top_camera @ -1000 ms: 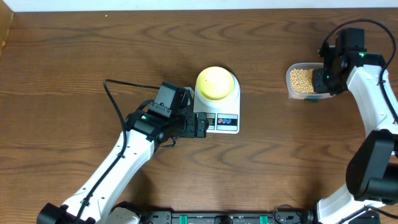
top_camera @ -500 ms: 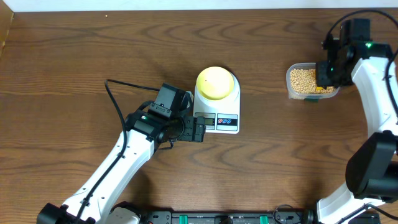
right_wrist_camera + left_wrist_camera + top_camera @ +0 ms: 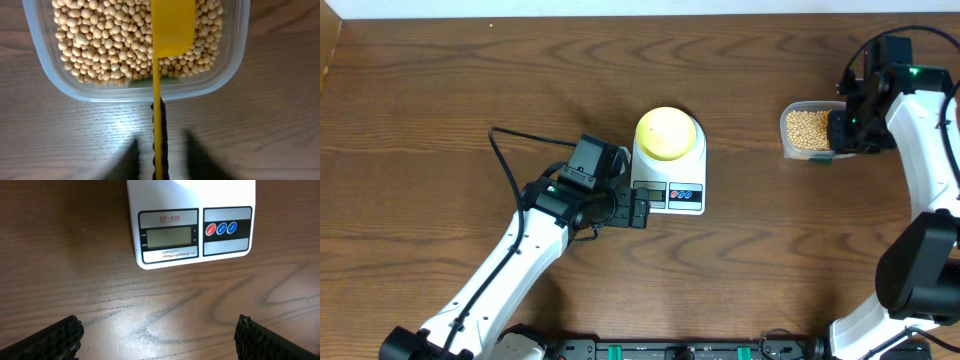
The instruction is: Scoop item into bowl and weigh 50g on scale
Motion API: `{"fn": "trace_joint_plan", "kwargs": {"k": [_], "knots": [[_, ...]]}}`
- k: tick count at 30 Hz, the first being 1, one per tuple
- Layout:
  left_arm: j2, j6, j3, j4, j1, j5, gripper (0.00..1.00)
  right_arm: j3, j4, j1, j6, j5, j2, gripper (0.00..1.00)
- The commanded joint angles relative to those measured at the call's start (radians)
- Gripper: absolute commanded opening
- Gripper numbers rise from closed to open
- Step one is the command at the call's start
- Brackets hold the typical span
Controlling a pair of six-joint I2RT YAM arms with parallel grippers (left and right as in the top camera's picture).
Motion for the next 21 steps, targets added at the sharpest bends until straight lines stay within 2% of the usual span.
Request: {"fn": "trace_joint_plan", "kwargs": {"k": [1,5,11,19,21], "knots": [[0.0,0.014,0.005,-0.003,-0.002,-0.015,0.98,-0.006,0.002,-0.014,0.013,0.005,0.0,0.02],[0.0,0.014,0.005,-0.003,-0.002,-0.016,0.98,-0.005,0.023,-0.014,0.013,0.006,0.0,0.01],[0.0,0.014,0.005,-0.004,-0.002,-0.015,0.98,-0.005,0.164,-0.014,0.01,0.013,0.0,0.01],[0.0,0.014,0.005,-0.004,-0.002,-0.015,0.98,-0.006,0.223,-0.014,0.009,0.013,0.0,0.02],[0.0,0.014,0.005,-0.004,-0.002,-0.015,0.98,-0.006,0.224,-0.014,0.009,0.013,0.0,0.05]]}}
